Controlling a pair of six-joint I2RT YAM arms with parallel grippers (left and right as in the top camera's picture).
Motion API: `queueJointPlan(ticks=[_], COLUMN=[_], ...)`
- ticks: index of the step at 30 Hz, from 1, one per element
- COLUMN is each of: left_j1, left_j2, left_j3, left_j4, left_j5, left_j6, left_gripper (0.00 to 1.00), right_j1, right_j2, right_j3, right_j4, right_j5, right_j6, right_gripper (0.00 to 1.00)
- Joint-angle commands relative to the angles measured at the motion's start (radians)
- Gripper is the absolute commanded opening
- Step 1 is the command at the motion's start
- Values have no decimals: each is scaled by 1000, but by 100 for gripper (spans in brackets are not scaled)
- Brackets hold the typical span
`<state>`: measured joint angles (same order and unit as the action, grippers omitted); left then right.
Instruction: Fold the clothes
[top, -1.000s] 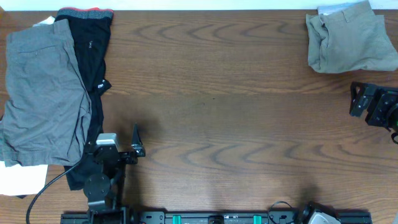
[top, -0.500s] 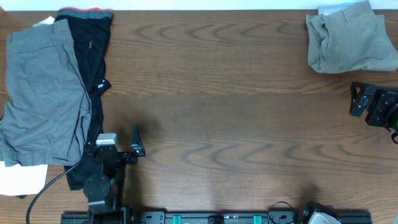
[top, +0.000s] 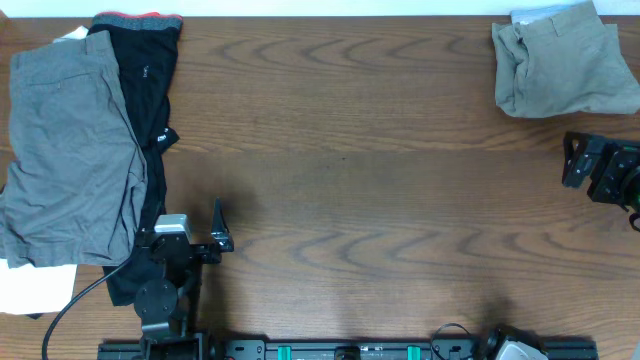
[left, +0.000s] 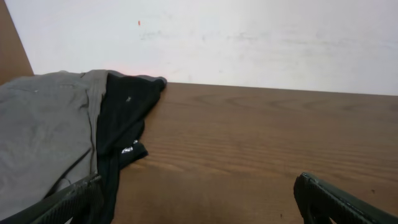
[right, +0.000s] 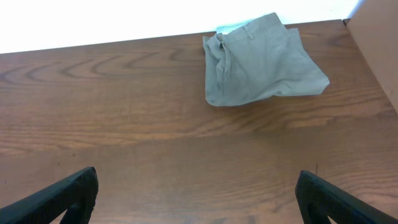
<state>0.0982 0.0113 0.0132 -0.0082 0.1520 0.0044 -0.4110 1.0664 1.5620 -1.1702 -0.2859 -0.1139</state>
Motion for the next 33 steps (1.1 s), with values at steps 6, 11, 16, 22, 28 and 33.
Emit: queueJointPlan(ticks=[6,11,16,22,28,33], left_j1=[6,6,6,6,6,6], left_j2=[-5,-5,-5,-5,-5,-5], left_j3=[-9,-9,-9,-9,-9,-9], left_j4=[-45,-45,-45,-45,-45,-45], left_j5=[11,11,11,11,11,11], left_j6=[17,17,17,17,17,17], left_gripper=[98,98,98,98,98,98], right_j1=[-1,9,129,266,335,340], right_j2=[0,-2,-83,-249,-441,-592], right_j3=[5,-5,-124,-479,-872,-1105], right_j4=[-1,-2,117,490,883,1010], right_j5=[13,16,17,16,1,-25], right_j6=[-7,-7,-62,-74,-74,-26], right_gripper=[99,99,99,99,99,99])
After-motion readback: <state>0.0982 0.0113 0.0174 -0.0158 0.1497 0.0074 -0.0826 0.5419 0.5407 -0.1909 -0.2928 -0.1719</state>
